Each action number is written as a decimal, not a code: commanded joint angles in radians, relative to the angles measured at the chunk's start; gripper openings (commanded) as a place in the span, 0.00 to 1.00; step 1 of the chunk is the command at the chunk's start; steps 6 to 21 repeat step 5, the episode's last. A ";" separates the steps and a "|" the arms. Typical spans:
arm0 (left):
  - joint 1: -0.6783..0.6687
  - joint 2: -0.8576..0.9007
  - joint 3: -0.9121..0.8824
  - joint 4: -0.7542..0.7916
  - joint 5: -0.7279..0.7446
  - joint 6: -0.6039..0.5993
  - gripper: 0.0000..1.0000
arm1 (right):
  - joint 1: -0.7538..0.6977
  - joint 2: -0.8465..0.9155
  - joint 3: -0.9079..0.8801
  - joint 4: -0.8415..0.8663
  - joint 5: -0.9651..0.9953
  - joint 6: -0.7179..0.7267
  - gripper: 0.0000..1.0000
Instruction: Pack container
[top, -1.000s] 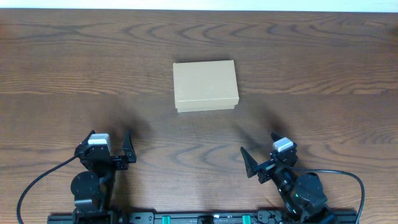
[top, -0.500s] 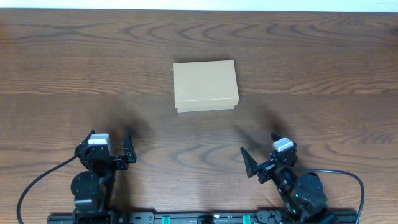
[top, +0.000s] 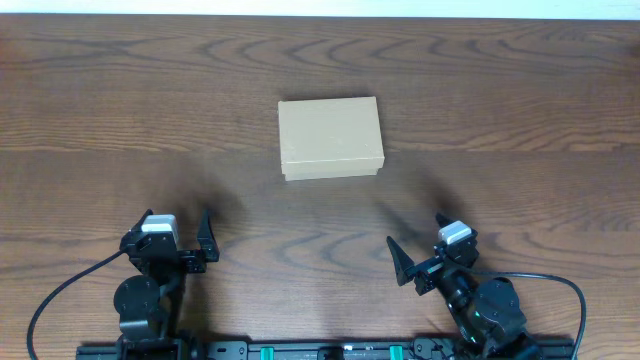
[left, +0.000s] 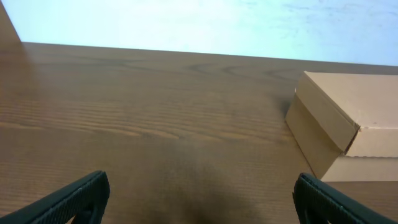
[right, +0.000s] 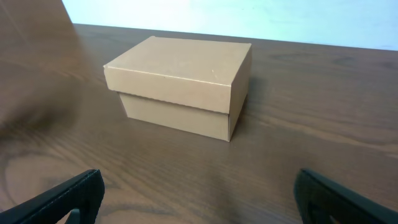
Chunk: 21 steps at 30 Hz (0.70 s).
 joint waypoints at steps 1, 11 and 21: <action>0.004 -0.007 -0.028 -0.005 -0.007 0.007 0.95 | 0.008 -0.008 -0.005 0.001 0.011 -0.011 0.99; 0.004 -0.007 -0.028 -0.005 -0.007 0.007 0.95 | 0.008 -0.008 -0.005 0.001 0.011 -0.011 0.99; 0.004 -0.007 -0.028 -0.005 -0.007 0.007 0.95 | 0.008 -0.008 -0.005 0.001 0.011 -0.011 0.99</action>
